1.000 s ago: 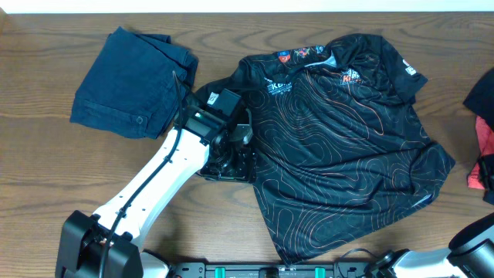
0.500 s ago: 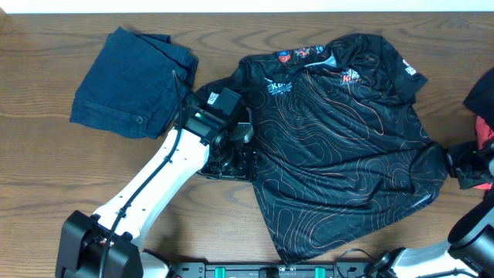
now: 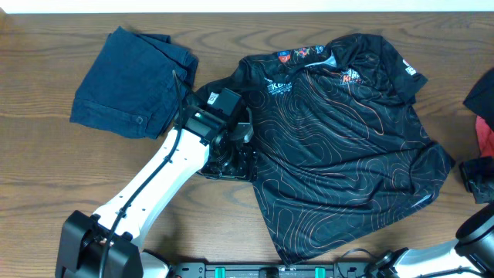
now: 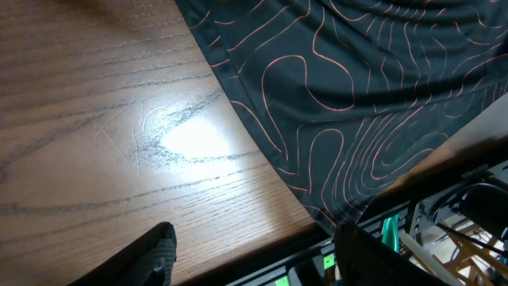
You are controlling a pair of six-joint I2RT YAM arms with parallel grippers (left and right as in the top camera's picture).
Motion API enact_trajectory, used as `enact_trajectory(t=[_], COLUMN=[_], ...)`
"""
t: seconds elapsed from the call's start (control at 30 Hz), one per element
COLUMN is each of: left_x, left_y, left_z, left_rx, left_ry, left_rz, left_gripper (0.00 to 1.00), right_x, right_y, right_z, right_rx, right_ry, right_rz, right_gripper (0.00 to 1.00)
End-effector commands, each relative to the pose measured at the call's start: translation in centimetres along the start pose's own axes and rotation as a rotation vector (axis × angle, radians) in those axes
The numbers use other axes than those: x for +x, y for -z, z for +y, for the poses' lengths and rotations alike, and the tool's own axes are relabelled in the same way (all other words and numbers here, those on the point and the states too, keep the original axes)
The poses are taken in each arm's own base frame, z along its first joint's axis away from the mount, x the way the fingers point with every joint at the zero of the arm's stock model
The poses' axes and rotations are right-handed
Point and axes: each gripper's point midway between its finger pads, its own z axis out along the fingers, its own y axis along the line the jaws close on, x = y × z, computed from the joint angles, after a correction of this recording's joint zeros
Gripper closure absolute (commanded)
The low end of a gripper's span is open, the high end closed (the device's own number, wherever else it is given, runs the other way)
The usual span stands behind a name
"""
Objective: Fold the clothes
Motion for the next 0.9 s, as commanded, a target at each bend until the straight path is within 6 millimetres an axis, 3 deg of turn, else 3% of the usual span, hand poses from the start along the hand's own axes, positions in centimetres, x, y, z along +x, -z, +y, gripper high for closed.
enact_trajectory(t=[0.0, 0.2, 0.33, 0.43, 0.7, 0.87], left_x=[-0.5, -0.5, -0.5, -0.5, -0.5, -0.2], left_y=[1.0, 1.0, 1.0, 1.0, 1.0, 1.0], left_z=[-0.2, -0.1, -0.1, -0.1, -0.1, 0.0], left_rx=[-0.001, -0.007, -0.007, -0.007, -0.007, -0.010], left_ry=[-0.026, -0.026, -0.026, -0.026, -0.025, -0.021], left_rz=[-0.038, -0.040, -0.040, -0.040, -0.040, -0.030], left_gripper=[0.34, 0.34, 0.33, 0.33, 0.33, 0.33], right_x=[2.3, 4.9, 3.7, 2.7, 6.0, 4.6], right_y=[1.0, 1.3, 0.2, -1.0, -5.2, -4.6], right_z=[4.8, 5.0, 3.3, 3.7, 4.4, 3.1], right_rx=[-0.296, -0.309, -0.171, -0.177, -0.239, -0.190], right_ry=[0.125, 0.167, 0.120, 0.125, 0.121, 0.088], right_rz=[0.143, 0.239, 0.156, 0.074, 0.125, 0.101], right_gripper=[0.99, 0.99, 0.99, 0.99, 0.99, 0.99])
